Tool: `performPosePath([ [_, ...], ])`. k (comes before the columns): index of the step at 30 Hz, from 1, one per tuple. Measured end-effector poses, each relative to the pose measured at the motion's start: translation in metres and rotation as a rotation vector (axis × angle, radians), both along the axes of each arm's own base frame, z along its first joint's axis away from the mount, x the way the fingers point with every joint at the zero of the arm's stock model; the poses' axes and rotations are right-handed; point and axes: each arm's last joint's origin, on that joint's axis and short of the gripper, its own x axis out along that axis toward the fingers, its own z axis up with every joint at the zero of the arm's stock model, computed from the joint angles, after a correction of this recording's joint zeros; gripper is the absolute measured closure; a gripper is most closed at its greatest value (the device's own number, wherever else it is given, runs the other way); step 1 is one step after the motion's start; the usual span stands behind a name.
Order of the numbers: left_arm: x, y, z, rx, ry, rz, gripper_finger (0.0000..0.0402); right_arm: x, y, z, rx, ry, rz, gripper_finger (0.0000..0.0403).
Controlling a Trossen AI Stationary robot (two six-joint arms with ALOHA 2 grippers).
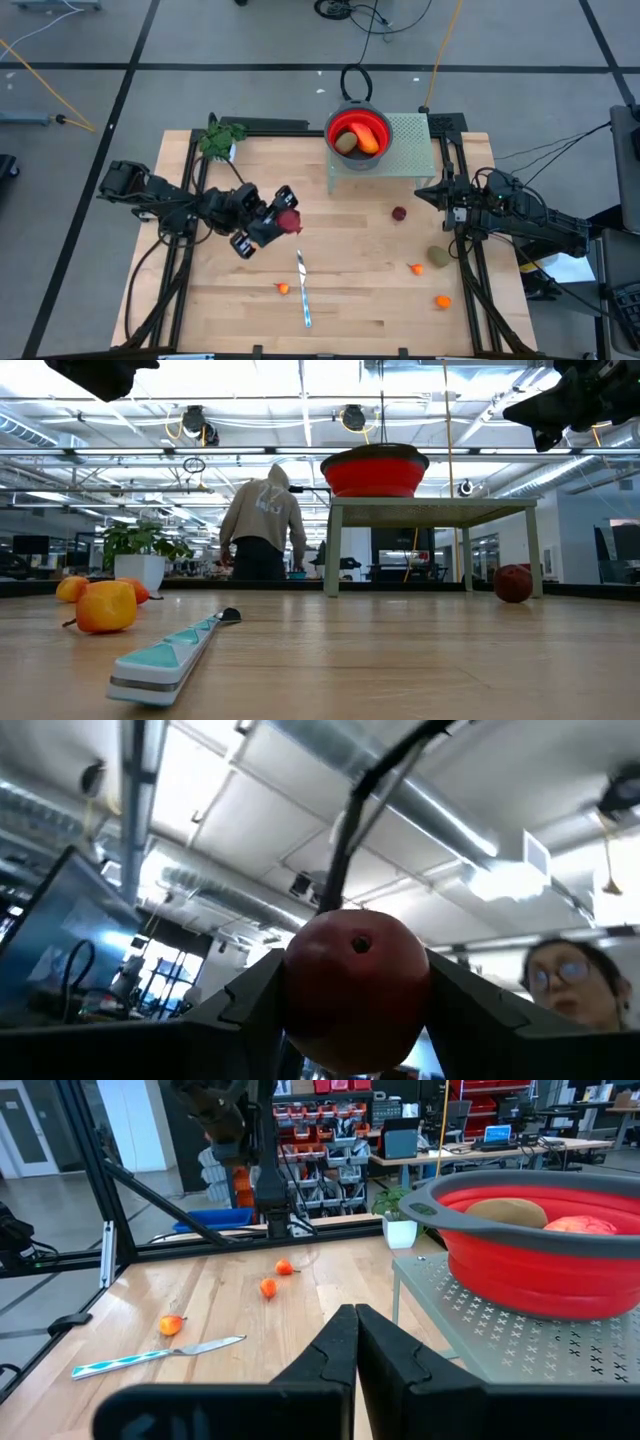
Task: Pick & Place Fruit
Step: Put the pomegranate into the red strainer bowl on the shelf
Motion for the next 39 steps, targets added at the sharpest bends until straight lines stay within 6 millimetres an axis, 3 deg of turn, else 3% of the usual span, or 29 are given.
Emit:
performPosePath([
  [23,-0.021,-0.021,0.014,0.481,-0.331,0.01,0.0201,0.0,0.0,-0.001,0.002,0.009,0.0,0.0403],
  [35,-0.023,-0.024,0.015,0.489,-0.344,0.002,0.0193,0.002,-0.001,-0.004,0.011,0.042,-0.003,0.0403],
  [39,-0.018,-0.02,0.015,0.331,-0.199,0.032,0.0193,0.002,-0.001,-0.004,0.011,0.042,-0.004,0.0403],
])
